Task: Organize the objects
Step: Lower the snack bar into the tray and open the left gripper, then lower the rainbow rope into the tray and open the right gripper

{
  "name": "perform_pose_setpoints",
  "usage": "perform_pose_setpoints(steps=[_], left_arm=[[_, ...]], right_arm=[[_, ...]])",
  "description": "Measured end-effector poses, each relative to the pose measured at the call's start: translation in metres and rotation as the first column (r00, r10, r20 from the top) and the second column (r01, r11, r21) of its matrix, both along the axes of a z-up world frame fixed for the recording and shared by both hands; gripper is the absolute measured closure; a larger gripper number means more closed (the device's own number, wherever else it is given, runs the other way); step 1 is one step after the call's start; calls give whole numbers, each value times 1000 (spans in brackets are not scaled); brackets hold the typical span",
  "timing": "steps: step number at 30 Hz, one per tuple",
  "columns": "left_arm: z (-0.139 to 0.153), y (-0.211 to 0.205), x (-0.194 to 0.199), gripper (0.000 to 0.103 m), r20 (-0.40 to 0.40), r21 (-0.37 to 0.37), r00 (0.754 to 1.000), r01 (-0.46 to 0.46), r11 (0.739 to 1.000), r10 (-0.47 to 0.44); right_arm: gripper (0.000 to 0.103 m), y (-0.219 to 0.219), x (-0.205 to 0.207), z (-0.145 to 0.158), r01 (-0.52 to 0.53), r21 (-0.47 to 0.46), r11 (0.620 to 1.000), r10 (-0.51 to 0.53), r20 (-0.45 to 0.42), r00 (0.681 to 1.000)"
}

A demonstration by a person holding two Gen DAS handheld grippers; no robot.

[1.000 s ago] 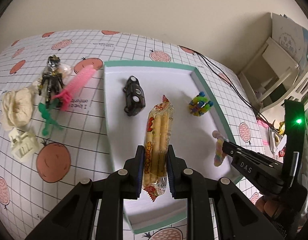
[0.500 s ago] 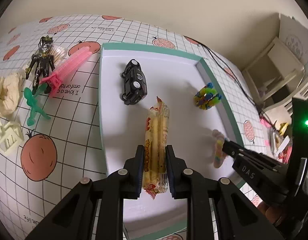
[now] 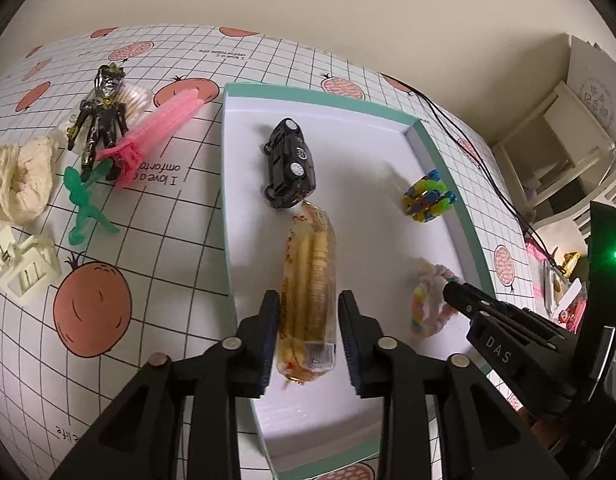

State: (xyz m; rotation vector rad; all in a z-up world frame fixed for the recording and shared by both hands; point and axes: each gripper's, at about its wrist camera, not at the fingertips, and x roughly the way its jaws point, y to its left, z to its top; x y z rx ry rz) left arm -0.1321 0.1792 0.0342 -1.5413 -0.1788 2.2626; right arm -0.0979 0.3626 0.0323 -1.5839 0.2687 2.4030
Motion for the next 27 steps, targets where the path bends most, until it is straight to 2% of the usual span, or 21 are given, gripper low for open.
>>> perform_pose_setpoints(steps=[4, 16, 22, 25, 27], left_arm=[[1, -3, 1, 61, -1, -5, 1000, -2, 1000, 2], [23, -17, 4, 58, -77, -16, 997, -29, 999, 28], [24, -26, 3, 55, -96, -54, 994, -63, 997, 58], [23, -32, 2, 52, -99, -68, 992, -85, 994, 78], [22, -36, 0, 45, -99, -72, 990, -103, 992, 96]], right_arm=[[82, -4, 0, 2, -13, 5, 1000, 13, -4, 1000], [82, -3, 5, 11, -1, 2, 1000, 1, -46, 999], [81, -7, 4, 11, -18, -6, 1000, 17, -55, 998], [54, -12, 4, 13, -32, -15, 999, 31, -70, 997], [48, -15, 3, 14, -45, -16, 999, 44, -80, 996]])
